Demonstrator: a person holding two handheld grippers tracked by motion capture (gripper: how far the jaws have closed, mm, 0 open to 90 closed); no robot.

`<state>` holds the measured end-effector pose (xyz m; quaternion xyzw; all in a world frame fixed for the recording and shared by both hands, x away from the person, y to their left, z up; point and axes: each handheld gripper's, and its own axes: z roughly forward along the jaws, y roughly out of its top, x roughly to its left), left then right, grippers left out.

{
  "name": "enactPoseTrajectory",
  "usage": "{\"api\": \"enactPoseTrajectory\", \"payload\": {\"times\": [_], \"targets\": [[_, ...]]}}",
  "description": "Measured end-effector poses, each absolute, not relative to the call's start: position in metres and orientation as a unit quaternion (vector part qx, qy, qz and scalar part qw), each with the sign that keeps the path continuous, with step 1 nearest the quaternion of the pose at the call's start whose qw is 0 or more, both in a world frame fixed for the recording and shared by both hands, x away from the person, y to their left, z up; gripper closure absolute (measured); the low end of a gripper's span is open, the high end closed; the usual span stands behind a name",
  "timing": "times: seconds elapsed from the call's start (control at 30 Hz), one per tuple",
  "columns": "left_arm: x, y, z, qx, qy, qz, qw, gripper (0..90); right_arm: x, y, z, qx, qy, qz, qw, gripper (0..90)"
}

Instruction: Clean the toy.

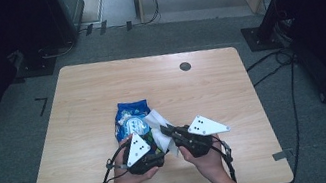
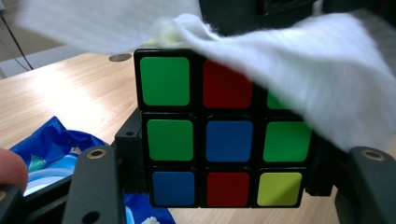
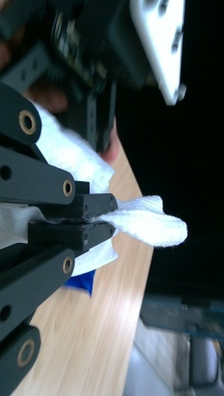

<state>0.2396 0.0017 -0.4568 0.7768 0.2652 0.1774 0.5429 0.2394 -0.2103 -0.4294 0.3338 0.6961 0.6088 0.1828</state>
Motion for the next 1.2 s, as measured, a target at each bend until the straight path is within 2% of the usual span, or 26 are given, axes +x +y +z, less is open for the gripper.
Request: {"api": "enactPoseTrajectory", "payload": {"times": [0.1, 0.17, 0.3, 0.47, 0.5, 0.53, 0.6, 0.7, 0.9, 1.1, 1.2], "targets": [[0.24, 0.005, -0.456, 0.771, 0.268, 0.176, 0.551, 34.1, 0.248, -0.222, -0.438, 0.354, 0.692, 0.593, 0.207, 88.1], [0.24, 0.009, -0.451, 0.761, 0.269, 0.171, 0.565, 34.1, 0.26, -0.232, -0.452, 0.395, 0.709, 0.536, 0.233, 88.3], [0.241, 0.01, -0.451, 0.769, 0.266, 0.19, 0.549, 34.1, 0.28, -0.26, -0.483, 0.472, 0.694, 0.498, 0.217, 88.4], [0.244, 0.01, -0.455, 0.771, 0.27, 0.191, 0.544, 34.1, 0.283, -0.262, -0.48, 0.467, 0.697, 0.498, 0.22, 87.4], [0.244, 0.01, -0.456, 0.771, 0.271, 0.191, 0.544, 34.1, 0.283, -0.262, -0.479, 0.466, 0.697, 0.498, 0.222, 85.2], [0.244, 0.01, -0.456, 0.771, 0.272, 0.192, 0.543, 34.1, 0.283, -0.262, -0.479, 0.465, 0.697, 0.498, 0.222, 78.3], [0.245, 0.011, -0.457, 0.771, 0.275, 0.193, 0.541, 34.1, 0.282, -0.26, -0.478, 0.472, 0.692, 0.497, 0.225, 57.5], [0.247, 0.012, -0.458, 0.772, 0.28, 0.192, 0.538, 34.1, 0.28, -0.259, -0.471, 0.476, 0.683, 0.507, 0.224, 43.1], [0.248, 0.012, -0.46, 0.772, 0.283, 0.194, 0.535, 34.1, 0.265, -0.245, -0.442, 0.454, 0.671, 0.555, 0.19, 36.7], [0.248, 0.009, -0.462, 0.776, 0.283, 0.206, 0.525, 34.0, 0.251, -0.218, -0.425, 0.431, 0.673, 0.593, 0.098, 27.5], [0.247, 0.007, -0.462, 0.776, 0.282, 0.206, 0.525, 34.0, 0.248, -0.203, -0.425, 0.424, 0.687, 0.585, 0.078, 24.5]]}}
